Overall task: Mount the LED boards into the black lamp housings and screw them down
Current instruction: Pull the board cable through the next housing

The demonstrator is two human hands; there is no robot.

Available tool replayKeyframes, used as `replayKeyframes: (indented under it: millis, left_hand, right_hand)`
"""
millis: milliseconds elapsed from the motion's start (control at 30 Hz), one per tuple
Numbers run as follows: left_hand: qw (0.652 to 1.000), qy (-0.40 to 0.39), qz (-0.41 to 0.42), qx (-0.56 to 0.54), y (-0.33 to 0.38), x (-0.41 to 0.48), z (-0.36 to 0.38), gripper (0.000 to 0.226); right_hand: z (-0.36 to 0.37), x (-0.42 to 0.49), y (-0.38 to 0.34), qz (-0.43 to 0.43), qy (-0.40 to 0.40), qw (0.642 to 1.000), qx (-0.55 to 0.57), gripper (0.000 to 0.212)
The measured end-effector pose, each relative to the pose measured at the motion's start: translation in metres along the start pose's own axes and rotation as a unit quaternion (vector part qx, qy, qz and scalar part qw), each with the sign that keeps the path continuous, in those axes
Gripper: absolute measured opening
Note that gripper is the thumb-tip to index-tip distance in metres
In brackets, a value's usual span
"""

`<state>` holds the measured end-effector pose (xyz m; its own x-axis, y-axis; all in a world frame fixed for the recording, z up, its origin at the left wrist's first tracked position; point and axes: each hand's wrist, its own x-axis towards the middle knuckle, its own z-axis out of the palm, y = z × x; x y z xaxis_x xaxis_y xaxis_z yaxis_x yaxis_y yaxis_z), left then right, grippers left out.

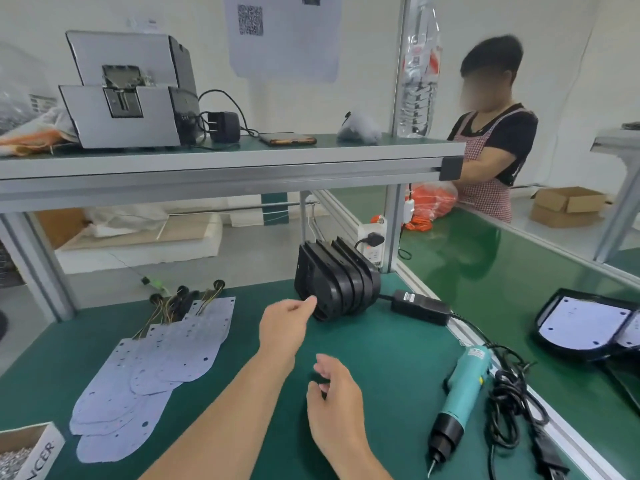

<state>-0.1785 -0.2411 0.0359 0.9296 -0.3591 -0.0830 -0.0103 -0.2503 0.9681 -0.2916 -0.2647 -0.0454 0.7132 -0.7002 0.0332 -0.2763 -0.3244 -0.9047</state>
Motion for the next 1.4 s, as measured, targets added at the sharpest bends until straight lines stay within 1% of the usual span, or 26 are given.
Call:
replayKeyframes:
  millis: [100,167,233,333,400,467,567,667,767,867,933,1033,1067,1100,1167,1233,1267,1300,1333,1367,1400]
  left_hand:
    - [0.999,-0.024,-0.02,-0.019,0.02,0.032,0.028,0.028]
    - [0.999,-0.039,-0.013,0.027,0.023,0.049,0.042,0.029]
    - [0.993,-0.052,0.007,0.102,0.023,0.058,0.05,0.022]
    - [0.983,-0.072,0.031,0.164,0.023,0.063,0.057,0.018]
    - [0.975,-0.066,0.051,0.204,0.025,0.061,0.06,0.013]
    - [0.97,-0.05,0.072,0.226,0.023,0.057,0.061,0.019]
    - [0.963,-0.055,0.087,0.249,0.017,0.047,0.059,0.022]
    - [0.944,-0.057,0.123,0.302,0.01,0.034,0.053,0.026]
    - [0.914,-0.066,0.181,0.357,0.0,0.016,0.039,0.029]
    - [0.875,-0.073,0.243,0.412,-0.01,-0.007,0.02,0.025]
    - [0.838,-0.087,0.275,0.462,-0.014,-0.026,0.006,0.018]
    - [0.783,-0.121,0.309,0.527,-0.024,-0.056,-0.015,0.011]
    - [0.766,-0.131,0.317,0.544,-0.029,-0.065,-0.021,0.009]
    - [0.747,-0.142,0.326,0.562,-0.032,-0.074,-0.026,0.012]
    - [0.71,-0.163,0.332,0.6,-0.039,-0.088,-0.032,0.022]
    - [0.688,-0.191,0.327,0.62,-0.044,-0.094,-0.038,0.026]
    - [0.693,-0.216,0.321,0.608,-0.045,-0.095,-0.043,0.026]
    - [0.722,-0.238,0.311,0.571,-0.046,-0.094,-0.05,0.028]
    - [0.777,-0.248,0.283,0.505,-0.044,-0.092,-0.06,0.03]
    - [0.84,-0.235,0.243,0.424,-0.042,-0.087,-0.072,0.038]
    - [0.888,-0.194,0.211,0.359,-0.039,-0.077,-0.085,0.043]
  right_hand:
    - [0.001,0.002,0.002,-0.007,-0.002,1.0,-0.002,0.043]
    - [0.002,0.002,0.003,-0.017,0.004,1.0,-0.007,0.043]
    - [0.003,0.003,0.004,-0.021,0.011,1.0,-0.007,0.043]
    - [0.002,0.004,0.004,-0.02,0.012,1.0,-0.009,0.043]
    - [0.001,0.005,0.004,-0.024,0.011,1.0,-0.006,0.043]
    - [0.0,0.006,0.003,-0.025,0.009,1.0,-0.002,0.042]
    - [-0.001,0.005,0.003,-0.008,0.013,0.999,0.039,0.04]
    - [-0.005,0.008,0.003,0.022,0.04,0.993,0.11,0.037]
    - [-0.008,0.012,0.003,0.036,0.074,0.983,0.165,0.026]
    - [-0.011,0.013,0.004,0.044,0.127,0.964,0.23,0.017]
    - [-0.014,0.013,0.002,0.058,0.145,0.953,0.258,0.015]
    - [-0.017,0.011,0.001,0.073,0.135,0.949,0.274,0.009]
    - [-0.018,0.01,-0.001,0.074,0.125,0.953,0.265,0.013]
    - [-0.018,0.009,-0.002,0.073,0.113,0.961,0.242,0.023]
    - [-0.018,0.007,-0.004,0.062,0.088,0.98,0.166,0.039]
    - [-0.018,0.004,-0.008,0.057,0.052,0.993,0.086,0.048]
    - [-0.018,0.003,-0.009,0.056,0.035,0.996,0.053,0.049]
    - [-0.017,0.004,-0.009,0.055,0.024,0.998,0.021,0.049]
    - [-0.016,0.006,-0.009,0.055,0.017,0.998,-0.003,0.047]
    - [-0.015,0.007,-0.009,0.054,0.02,0.998,-0.017,0.046]
    - [-0.014,0.006,-0.01,0.059,0.024,0.998,-0.016,0.044]
